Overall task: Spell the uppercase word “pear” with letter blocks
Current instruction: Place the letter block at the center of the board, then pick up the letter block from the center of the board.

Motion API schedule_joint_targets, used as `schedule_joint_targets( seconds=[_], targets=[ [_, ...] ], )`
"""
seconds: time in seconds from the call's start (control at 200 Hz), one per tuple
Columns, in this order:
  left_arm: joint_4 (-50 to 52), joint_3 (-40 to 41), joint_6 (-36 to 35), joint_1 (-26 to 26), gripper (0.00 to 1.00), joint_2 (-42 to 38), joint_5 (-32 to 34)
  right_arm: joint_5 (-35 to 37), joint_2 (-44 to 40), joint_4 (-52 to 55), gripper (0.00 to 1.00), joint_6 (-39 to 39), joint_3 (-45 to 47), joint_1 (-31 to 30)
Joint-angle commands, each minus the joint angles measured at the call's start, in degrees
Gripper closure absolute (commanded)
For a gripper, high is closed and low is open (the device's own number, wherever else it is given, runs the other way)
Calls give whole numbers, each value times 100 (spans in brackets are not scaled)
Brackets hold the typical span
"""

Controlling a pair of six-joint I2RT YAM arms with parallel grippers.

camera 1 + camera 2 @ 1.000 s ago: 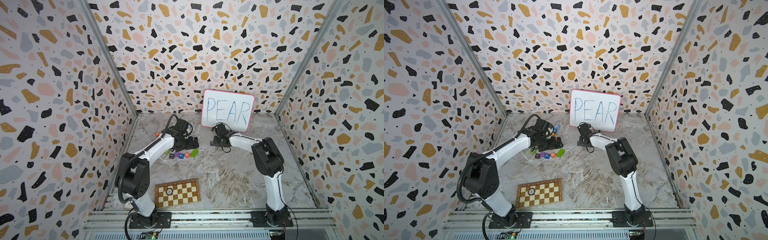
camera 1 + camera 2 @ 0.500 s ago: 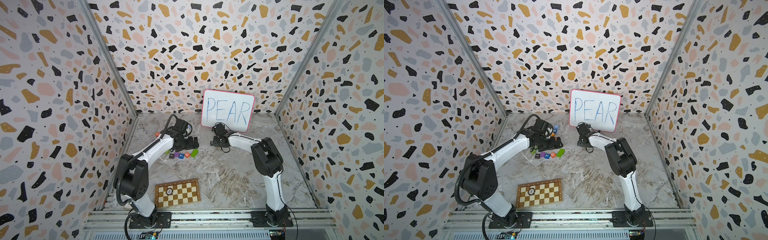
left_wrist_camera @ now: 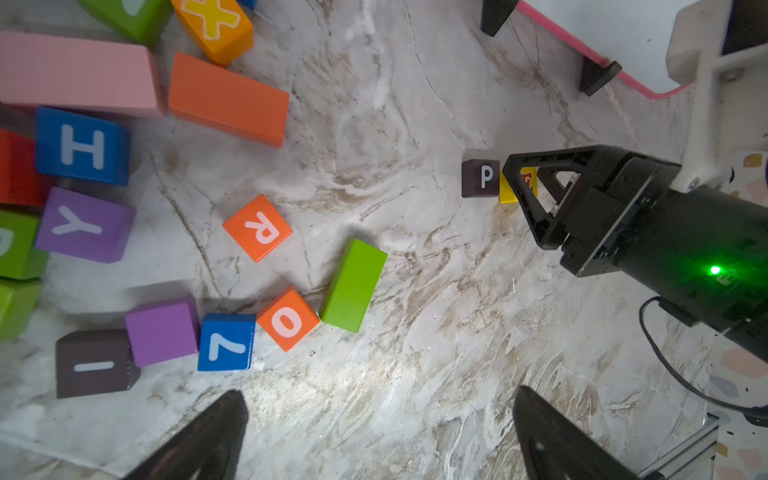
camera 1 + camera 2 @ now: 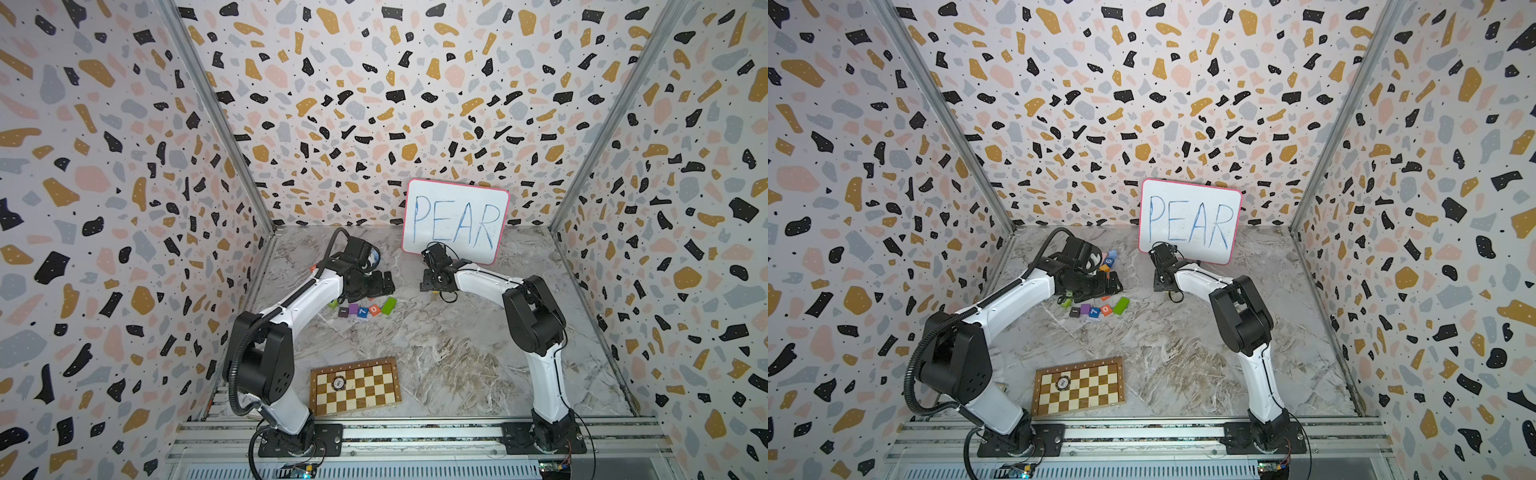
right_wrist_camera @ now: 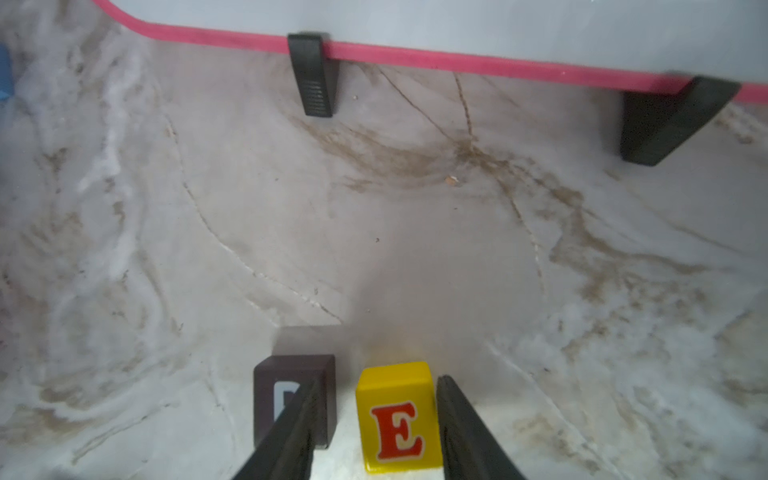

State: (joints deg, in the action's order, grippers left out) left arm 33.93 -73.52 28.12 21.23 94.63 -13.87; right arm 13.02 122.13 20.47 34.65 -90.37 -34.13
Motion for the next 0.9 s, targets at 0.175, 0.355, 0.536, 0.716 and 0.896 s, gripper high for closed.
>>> schedule_joint_targets(
  seconds=[0.175, 0.355, 0.536, 0.716, 0.896],
  targets=[
    [-431, 91, -101, -329, 1, -17, 1, 373, -579, -765, 51, -1902, 260, -368],
    [-291, -54, -93, -512, 0, 47, 103, -111, -642, -1619, 48, -2828, 553, -535],
    [-76, -223, -36, -655, 2, 211, 270, -612, -856, -2492, 42, -3843, 1042, -804],
    [95, -345, -36, -656, 3, 324, 612, -1113, -1069, -3090, 37, -4111, 1544, -815],
    [194, -454, -47, -656, 2, 361, 912, -1534, -1152, -3352, 30, -4332, 1656, -815]
  ],
)
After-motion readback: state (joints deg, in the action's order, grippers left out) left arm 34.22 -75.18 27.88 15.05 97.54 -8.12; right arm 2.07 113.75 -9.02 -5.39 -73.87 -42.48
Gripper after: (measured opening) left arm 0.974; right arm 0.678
